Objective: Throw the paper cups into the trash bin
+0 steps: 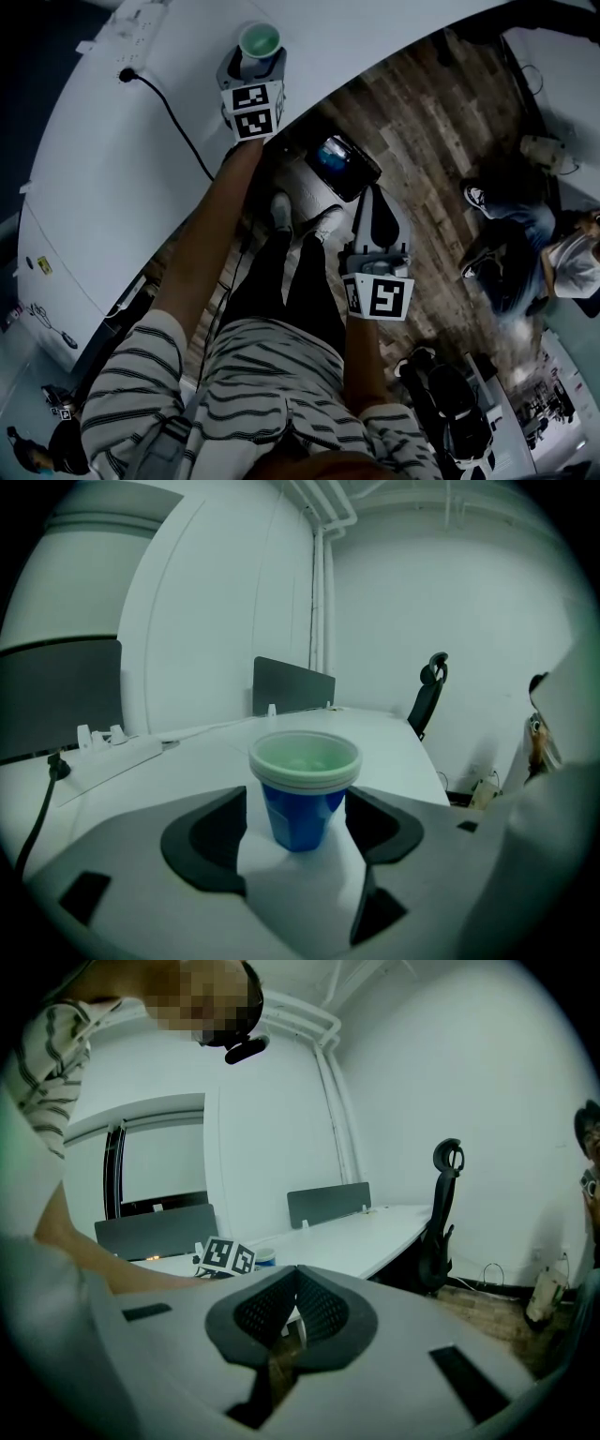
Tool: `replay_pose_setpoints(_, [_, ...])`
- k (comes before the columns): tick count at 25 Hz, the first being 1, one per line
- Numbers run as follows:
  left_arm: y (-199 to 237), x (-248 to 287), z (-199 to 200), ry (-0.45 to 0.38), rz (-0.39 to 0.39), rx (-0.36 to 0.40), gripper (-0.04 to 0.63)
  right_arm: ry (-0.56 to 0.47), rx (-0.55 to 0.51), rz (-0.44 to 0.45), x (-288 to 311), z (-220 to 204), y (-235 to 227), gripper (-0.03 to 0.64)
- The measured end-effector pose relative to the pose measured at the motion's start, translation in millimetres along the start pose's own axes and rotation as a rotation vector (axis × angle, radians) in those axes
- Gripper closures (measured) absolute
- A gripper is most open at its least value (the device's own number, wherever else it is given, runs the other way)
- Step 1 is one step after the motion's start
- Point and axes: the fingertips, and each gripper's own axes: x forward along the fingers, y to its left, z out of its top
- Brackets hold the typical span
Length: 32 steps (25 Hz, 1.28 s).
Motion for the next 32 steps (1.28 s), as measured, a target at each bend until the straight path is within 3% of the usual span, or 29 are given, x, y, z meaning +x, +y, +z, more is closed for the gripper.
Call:
replay_pose_setpoints(17, [-1.6, -4.9, 16.0, -0.050, -0.019, -0.028, 0.308, 0.005, 0.001, -0.016, -0.4, 0.1, -6.7, 0.607])
replay_pose_setpoints(32, [-34.1, -61.2, 57.1, -0.108, -0.089, 0.008, 0.310, -0.038, 0.021, -0.050, -29.6, 19.5, -11.8, 0.607])
